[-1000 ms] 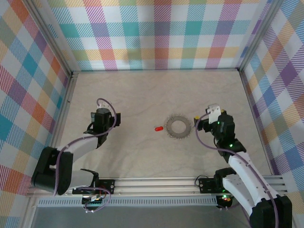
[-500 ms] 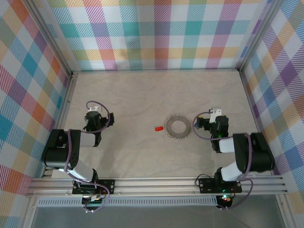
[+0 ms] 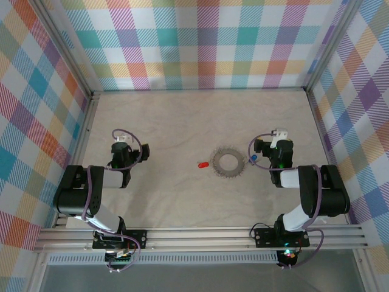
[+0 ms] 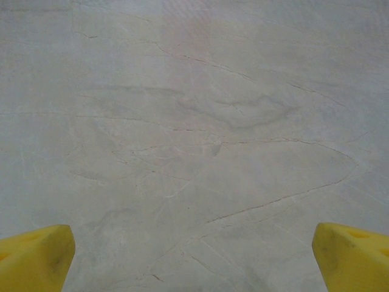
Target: Put the keys on the keyring
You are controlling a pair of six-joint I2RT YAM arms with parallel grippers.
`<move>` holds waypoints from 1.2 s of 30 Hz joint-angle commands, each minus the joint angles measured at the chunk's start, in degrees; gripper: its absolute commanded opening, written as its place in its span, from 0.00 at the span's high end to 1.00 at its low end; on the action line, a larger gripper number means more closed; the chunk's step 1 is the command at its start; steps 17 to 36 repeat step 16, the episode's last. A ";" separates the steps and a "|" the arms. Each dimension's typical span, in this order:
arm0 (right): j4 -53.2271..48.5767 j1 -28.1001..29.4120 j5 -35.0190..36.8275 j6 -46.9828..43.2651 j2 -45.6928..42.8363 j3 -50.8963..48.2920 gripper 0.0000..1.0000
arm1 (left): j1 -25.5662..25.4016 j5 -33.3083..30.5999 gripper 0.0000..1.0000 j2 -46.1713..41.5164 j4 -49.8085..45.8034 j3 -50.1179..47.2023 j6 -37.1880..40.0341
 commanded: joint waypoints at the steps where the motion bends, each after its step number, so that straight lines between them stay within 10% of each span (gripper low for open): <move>1: -0.07 -0.11 0.46 1.18 -0.22 0.26 0.00 | -0.38 -0.44 0.00 -0.08 2.00 1.04 0.42; 36: -0.64 -0.18 -0.95 0.71 -0.19 0.58 0.00 | -0.41 -0.43 0.00 -0.05 1.96 1.04 0.43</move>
